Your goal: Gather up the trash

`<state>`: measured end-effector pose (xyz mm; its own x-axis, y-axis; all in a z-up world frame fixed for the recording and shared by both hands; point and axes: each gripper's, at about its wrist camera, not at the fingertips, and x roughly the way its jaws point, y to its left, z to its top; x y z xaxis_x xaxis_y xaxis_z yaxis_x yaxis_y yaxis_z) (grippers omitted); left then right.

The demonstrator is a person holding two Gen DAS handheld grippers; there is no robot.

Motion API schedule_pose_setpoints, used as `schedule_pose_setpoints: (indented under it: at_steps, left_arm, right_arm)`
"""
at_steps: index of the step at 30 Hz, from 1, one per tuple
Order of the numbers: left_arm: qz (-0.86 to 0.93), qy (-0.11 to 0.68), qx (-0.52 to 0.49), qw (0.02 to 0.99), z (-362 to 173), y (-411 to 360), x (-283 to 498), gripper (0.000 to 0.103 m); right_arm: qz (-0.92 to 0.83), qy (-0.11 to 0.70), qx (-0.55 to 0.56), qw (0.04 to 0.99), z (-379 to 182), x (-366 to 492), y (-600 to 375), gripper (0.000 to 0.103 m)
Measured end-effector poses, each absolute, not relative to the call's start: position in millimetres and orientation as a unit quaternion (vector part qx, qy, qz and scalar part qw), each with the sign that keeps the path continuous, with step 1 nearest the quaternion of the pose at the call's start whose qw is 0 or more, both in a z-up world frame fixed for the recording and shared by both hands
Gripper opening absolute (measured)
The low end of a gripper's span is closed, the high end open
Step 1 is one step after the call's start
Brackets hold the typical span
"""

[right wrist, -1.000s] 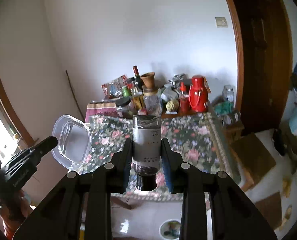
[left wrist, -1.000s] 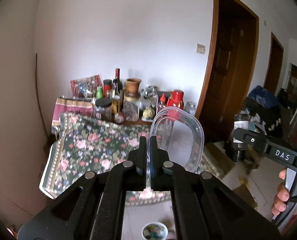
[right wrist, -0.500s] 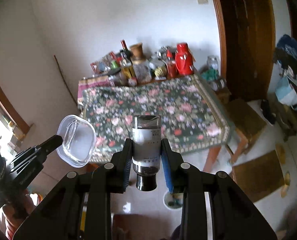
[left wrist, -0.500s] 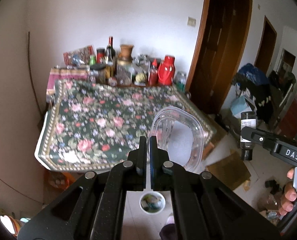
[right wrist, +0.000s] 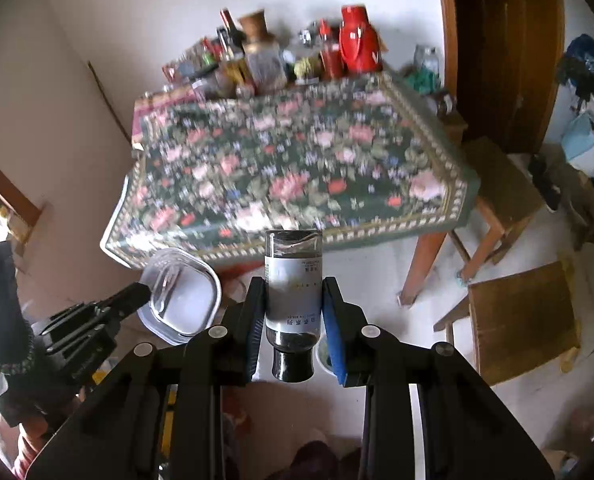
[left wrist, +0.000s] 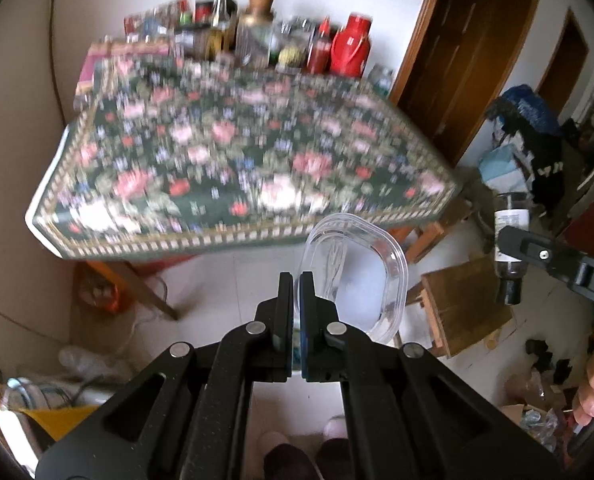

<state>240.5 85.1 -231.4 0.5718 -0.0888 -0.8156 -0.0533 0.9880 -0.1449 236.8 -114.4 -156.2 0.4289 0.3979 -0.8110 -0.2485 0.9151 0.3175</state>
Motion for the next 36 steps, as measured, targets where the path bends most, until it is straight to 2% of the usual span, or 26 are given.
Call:
schedule_pose_setpoints:
  at_steps: [4,16,21,23,24,25,30,36]
  left_arm:
    - [0.009,0.492,-0.098,0.865,-285,84,250,0.001]
    - [0.046,0.584,-0.122,0.801,-491,82,268,0.001]
    - [0.025,0.585,-0.14,0.798,-543,77,277,0.001]
    - [0.014,0.589,-0.135,0.797,-566,72,281,0.018]
    - [0.015,0.601,-0.128,0.789,-579,69,283,0.043]
    - [0.017,0.612,-0.127,0.781,-590,67,286,0.051]
    - [0.003,0.63,-0.128,0.766,-600,62,283,0.051]
    - [0.006,0.613,-0.102,0.783,-536,53,276,0.051]
  right_arm:
    - [0.198,0.529,0.063,0.823,-204,247,-115,0.026]
    - [0.21,0.616,0.032,0.759,-391,277,-107,0.026]
    - [0.237,0.615,0.029,0.752,-444,281,-95,0.026]
    - [0.24,0.619,0.027,0.747,-459,284,-92,0.032]
    - [0.24,0.621,0.024,0.746,-466,285,-91,0.039]
    - [0.235,0.625,0.016,0.744,-477,287,-89,0.048]
    - [0.223,0.641,-0.004,0.734,-493,289,-91,0.049]
    - [0.222,0.641,0.006,0.734,-463,288,-102,0.049]
